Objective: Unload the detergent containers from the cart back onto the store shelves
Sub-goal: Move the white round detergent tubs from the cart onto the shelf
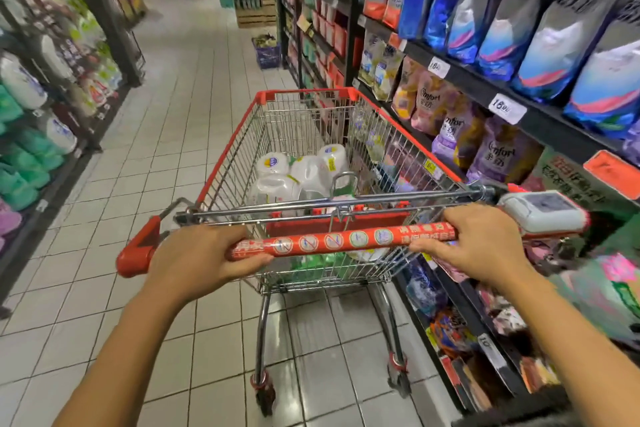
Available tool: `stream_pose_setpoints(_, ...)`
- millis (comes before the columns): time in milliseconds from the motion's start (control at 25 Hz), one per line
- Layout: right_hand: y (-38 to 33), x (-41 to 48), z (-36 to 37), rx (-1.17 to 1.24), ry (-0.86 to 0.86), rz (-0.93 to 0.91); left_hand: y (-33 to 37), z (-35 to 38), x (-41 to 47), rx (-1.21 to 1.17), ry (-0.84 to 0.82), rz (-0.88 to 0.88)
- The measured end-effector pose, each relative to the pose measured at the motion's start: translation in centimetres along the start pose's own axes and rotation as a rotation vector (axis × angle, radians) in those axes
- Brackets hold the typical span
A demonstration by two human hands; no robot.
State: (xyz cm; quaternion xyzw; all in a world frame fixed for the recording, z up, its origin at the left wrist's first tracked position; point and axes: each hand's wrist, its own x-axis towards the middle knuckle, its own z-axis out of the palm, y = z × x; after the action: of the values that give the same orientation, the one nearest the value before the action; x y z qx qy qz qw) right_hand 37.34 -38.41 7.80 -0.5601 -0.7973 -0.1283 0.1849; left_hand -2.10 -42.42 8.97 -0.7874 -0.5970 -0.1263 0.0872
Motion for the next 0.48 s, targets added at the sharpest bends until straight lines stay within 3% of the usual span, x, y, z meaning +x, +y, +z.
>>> stream_pose_setpoints(480,2.6,16.3,8.2,0.044,0.08,-0.055,-7.0,4.1,13.9,0.024,0.021,-0.193)
